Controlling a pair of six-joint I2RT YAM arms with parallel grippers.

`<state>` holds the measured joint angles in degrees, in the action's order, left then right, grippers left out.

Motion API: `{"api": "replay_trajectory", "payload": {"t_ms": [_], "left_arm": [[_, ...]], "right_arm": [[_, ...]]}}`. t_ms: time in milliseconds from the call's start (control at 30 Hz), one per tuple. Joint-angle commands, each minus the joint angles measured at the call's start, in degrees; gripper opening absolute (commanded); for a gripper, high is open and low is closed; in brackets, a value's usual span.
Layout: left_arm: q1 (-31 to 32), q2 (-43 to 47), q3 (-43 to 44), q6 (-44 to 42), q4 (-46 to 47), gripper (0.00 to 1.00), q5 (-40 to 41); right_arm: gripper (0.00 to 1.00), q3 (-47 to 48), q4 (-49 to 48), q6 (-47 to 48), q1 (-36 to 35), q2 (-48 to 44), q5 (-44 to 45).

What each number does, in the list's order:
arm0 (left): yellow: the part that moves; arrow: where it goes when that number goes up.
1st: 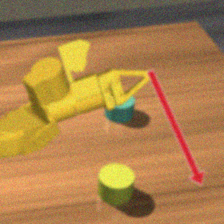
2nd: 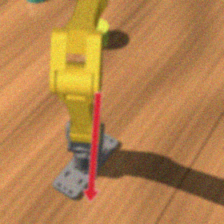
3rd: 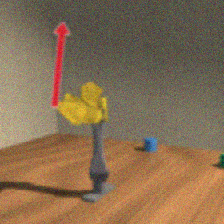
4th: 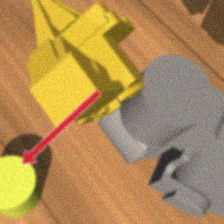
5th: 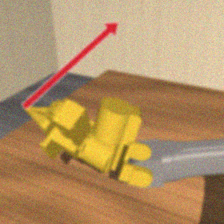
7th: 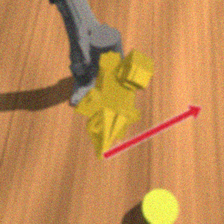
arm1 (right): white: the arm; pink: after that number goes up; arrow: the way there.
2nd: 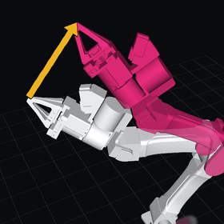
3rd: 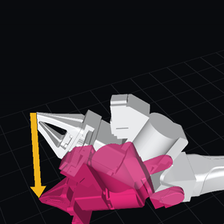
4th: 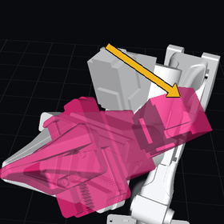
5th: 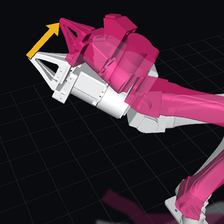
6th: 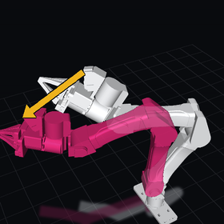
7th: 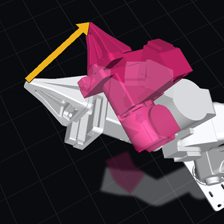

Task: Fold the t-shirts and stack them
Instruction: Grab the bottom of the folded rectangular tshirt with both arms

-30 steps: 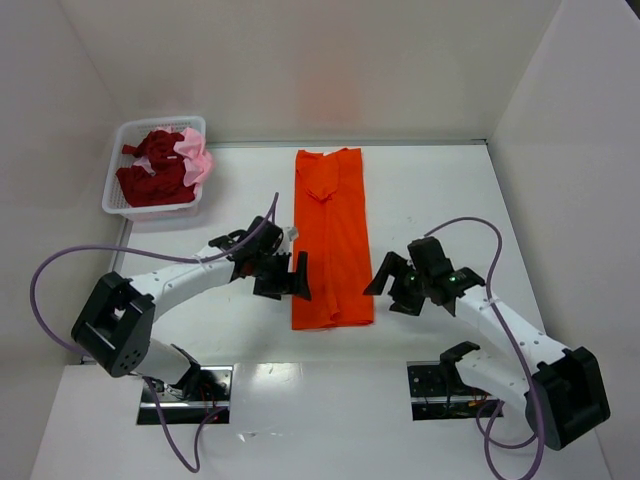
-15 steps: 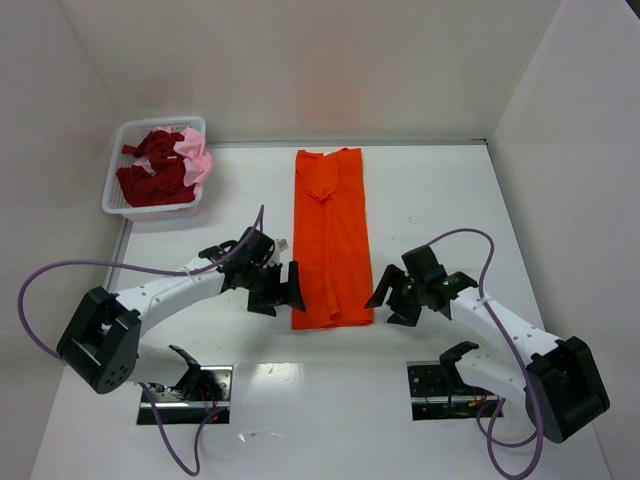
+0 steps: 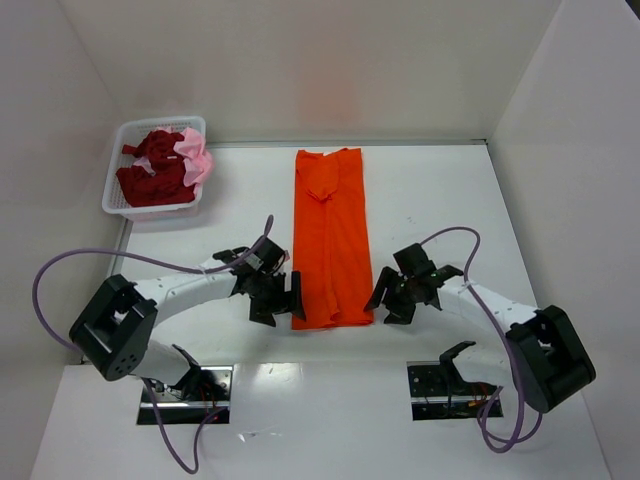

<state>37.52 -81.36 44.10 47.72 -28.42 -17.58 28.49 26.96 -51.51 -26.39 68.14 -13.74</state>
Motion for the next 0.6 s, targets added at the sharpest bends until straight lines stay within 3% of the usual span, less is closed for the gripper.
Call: {"api": "replay_trajectory", "payload": {"t_ms": [0,567], "left_arm": [[0.8,-0.9,0.6,2.5,0.3,0.92,1.4],[1.3,-3.3,-3.7,7.3,6.9,0.85,1.2]], "right_arm": [[0.69,2.5,-3.5,1.4,-0.9,1.0,1.3],[0.57,1.8,-5.9,1.4,-0.9,3.4,-1.1]]}}
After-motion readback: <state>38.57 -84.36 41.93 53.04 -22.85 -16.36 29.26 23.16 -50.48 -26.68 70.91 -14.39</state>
